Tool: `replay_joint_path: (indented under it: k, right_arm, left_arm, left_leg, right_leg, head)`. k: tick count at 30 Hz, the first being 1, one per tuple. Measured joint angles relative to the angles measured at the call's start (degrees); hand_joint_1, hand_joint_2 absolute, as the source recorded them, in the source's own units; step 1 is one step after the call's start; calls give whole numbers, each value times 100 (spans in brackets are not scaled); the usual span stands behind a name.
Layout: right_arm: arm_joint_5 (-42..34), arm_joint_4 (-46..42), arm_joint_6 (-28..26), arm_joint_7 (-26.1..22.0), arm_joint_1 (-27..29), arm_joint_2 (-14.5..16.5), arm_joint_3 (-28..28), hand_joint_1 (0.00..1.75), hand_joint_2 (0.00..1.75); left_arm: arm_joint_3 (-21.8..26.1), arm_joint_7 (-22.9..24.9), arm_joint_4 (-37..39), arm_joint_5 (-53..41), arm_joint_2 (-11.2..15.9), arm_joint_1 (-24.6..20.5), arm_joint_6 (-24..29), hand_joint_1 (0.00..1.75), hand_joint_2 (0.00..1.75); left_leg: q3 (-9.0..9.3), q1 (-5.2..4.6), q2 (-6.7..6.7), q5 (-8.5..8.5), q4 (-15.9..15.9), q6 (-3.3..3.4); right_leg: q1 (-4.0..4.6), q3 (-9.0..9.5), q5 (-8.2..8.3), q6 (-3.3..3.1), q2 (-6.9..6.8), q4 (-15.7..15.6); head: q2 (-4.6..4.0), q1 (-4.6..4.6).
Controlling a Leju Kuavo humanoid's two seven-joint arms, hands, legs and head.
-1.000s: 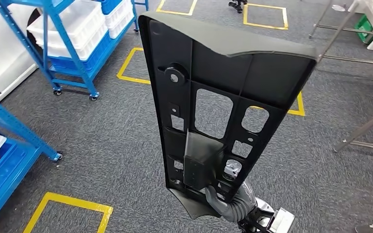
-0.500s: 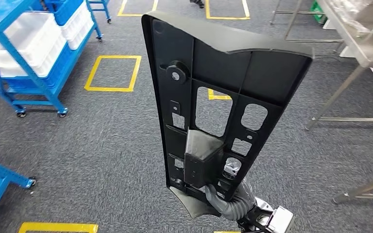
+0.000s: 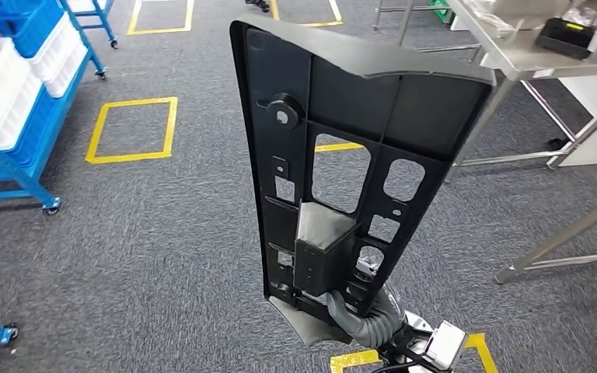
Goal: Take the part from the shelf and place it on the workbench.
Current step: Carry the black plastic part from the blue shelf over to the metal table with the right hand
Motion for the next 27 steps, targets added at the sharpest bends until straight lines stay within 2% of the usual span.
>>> replay_joint_path:
  k: [1, 2, 3, 5, 6, 7, 9, 10, 11, 12, 13, 14, 15, 16, 17, 18, 19, 20, 21, 22, 23, 24, 25, 26, 27]
  right_arm:
    - [0, 4, -2, 0, -6, 0, 1, 175, 175]
    - [-1, 7, -3, -1, -12, 0, 3, 175, 175]
    - [-3, 9, -4, -1, -17, 0, 5, 175, 175]
    - [-6, 10, -8, -2, -18, -1, 9, 175, 175]
    - [-7, 9, -15, -4, -19, -1, 9, 175, 175]
    - [-6, 7, -30, -7, -21, 0, 9, 175, 175]
    - [2, 2, -80, -12, -14, 3, 11, 175, 175]
    - [11, -2, -113, -13, 5, 4, 13, 175, 175]
    - [20, -10, -142, -15, 38, 4, 13, 175, 175]
    - [31, -27, -168, -16, 82, 4, 13, 175, 175]
    - [40, -51, -185, -16, 126, 4, 12, 175, 175]
    - [49, -80, -193, -17, 163, 4, 11, 175, 175]
    - [59, -110, -199, -18, 189, 4, 11, 175, 175]
    - [68, -135, -201, -20, 203, 5, 11, 175, 175]
    - [79, -158, -198, -21, 213, 7, 11, 175, 175]
    - [87, -179, -193, -22, 223, 9, 11, 175, 175]
    - [97, -196, -182, -23, 233, 11, 11, 175, 175]
    - [107, -216, -169, -22, 244, 13, 11, 175, 175]
    - [112, -233, -157, -23, 254, 13, 10, 175, 175]
    - [117, -249, -148, -24, 255, 14, 9, 175, 175]
    - [122, -265, -139, -24, 249, 15, 8, 175, 175]
    - [125, -275, -134, -25, 245, 16, 7, 175, 175]
    - [129, -283, -131, -23, 241, 18, 7, 175, 175]
    - [132, -286, -128, -21, 245, 19, 7, 175, 175]
    - [133, -287, -128, -20, 255, 20, 7, 175, 175]
  left_arm:
    - [0, -4, -1, -1, 3, -1, 0, 0, 175]
    - [0, -8, -1, -1, 6, -3, 0, 0, 175]
    - [0, -10, -2, -2, 9, -7, 0, 0, 175]
    - [0, -13, -2, -6, 10, -25, 0, 0, 175]
    - [0, -18, -2, -13, 10, -33, 0, 0, 175]
    - [0, -28, -2, -25, 10, -36, -1, 0, 175]
    - [-2, -54, -2, -66, 10, -27, -10, 0, 175]
    - [-5, -66, -2, -89, 10, -16, -20, 0, 175]
    - [-12, -75, -2, -114, 10, -6, -33, 0, 175]
    - [-26, -81, -2, -136, 10, 3, -44, 0, 175]
    - [-45, -85, -2, -154, 10, 9, -53, 0, 175]
    - [-67, -87, -2, -171, 10, 10, -59, 0, 175]
    - [-87, -87, -2, -184, 10, 10, -63, 0, 175]
    - [-99, -83, -2, -193, 11, 9, -68, 0, 175]
    - [-104, -76, -2, -201, 12, 8, -75, 0, 175]
    - [-107, -69, -2, -203, 13, 5, -83, 0, 175]
    - [-108, -62, -2, -198, 13, -2, -89, 0, 175]
    - [-109, -58, -2, -191, 8, -9, -96, 0, 175]
    - [-110, -57, -2, -183, 3, -15, -101, 0, 175]
    - [-111, -58, -2, -176, -2, -16, -104, 0, 175]
    - [-111, -63, -2, -172, -7, -12, -107, 0, 175]
    - [-111, -69, -2, -171, -8, -6, -108, 0, 175]
    - [-111, -78, -2, -172, -8, 1, -108, 0, 175]
    - [-111, -85, -2, -176, -8, 6, -109, 0, 175]
    - [-111, -92, -2, -182, -8, 9, -110, 0, 175]
  left_leg:
    - [7, -9, 51, -32, 24, -37]
    - [14, -17, 94, -60, 43, -75]
    - [25, -27, 137, -82, 52, -112]
    - [59, -11, 209, -118, 52, -185]
    - [64, 4, 141, -163, 91, -219]
    - [24, 20, 18, -258, 216, -243]
    - [-249, 28, -282, -601, 831, -257]
    - [-455, 25, -345, -782, 1248, -250]
    - [-640, 21, -370, -893, 1596, -240]
    - [-748, 18, -381, -887, 1763, -223]
    - [-748, 16, -393, -757, 1691, -198]
    - [-647, 14, -426, -540, 1404, -165]
    - [-487, 12, -525, -302, 995, -131]
    - [-334, 14, -660, -135, 612, -103]
    - [-226, 10, -771, -40, 341, -86]
    - [-173, 1, -850, -16, 198, -75]
    - [-153, -10, -850, -28, 160, -63]
    - [-140, -11, -790, -12, 135, -41]
    - [-119, -5, -721, 12, 97, -10]
    - [-97, 5, -647, 40, 55, 29]
    - [-87, 14, -567, 65, 15, 62]
    - [-82, 8, -486, 77, -4, 83]
    - [-85, 1, -410, 76, -8, 98]
    - [-89, -6, -330, 71, -6, 99]
    - [-89, -8, -251, 63, -3, 96]
  right_leg:
    - [8, 179, 102, -17, -105, -336]
    - [29, 285, 137, -45, -175, -539]
    - [53, 310, 114, -83, -195, -601]
    - [73, 303, 120, -164, -57, -608]
    - [69, 308, 126, -197, 5, -621]
    - [64, 315, 134, -233, 66, -635]
    - [65, 321, 140, -286, 184, -646]
    - [78, 320, 139, -307, 250, -644]
    - [93, 320, 138, -318, 324, -643]
    - [109, 322, 138, -325, 404, -640]
    - [120, 327, 138, -326, 488, -637]
    - [127, 336, 139, -325, 571, -634]
    - [127, 342, 140, -322, 648, -631]
    - [131, 341, 143, -309, 718, -623]
    - [125, 332, 152, -284, 786, -620]
    - [115, 316, 163, -251, 848, -620]
    - [104, 301, 179, -211, 911, -625]
    - [95, 287, 196, -168, 976, -639]
    - [97, 276, 187, -140, 947, -626]
    - [107, 235, 125, -114, 828, -548]
    - [116, 143, -2, -93, 660, -357]
    - [112, -1, -183, -79, 459, -50]
    - [103, -184, -377, -59, 326, 327]
    - [86, -350, -515, -39, 266, 672]
    - [70, -442, -558, -20, 236, 874]
  head:
    - [0, -1]
    - [0, -1]
    - [0, -1]
    - [0, -1]
    - [0, -1]
    - [0, -1]
    - [0, -1]
    - [0, -1]
    - [0, 0]
    - [0, 0]
    - [0, 0]
    - [0, 0]
    - [0, 0]
    - [0, 0]
    - [0, -1]
    - [0, -1]
    - [0, -1]
    - [0, -1]
    - [0, -1]
    - [0, 0]
    - [0, 1]
    - [0, 1]
    - [0, 1]
    - [0, 1]
    - [0, 1]
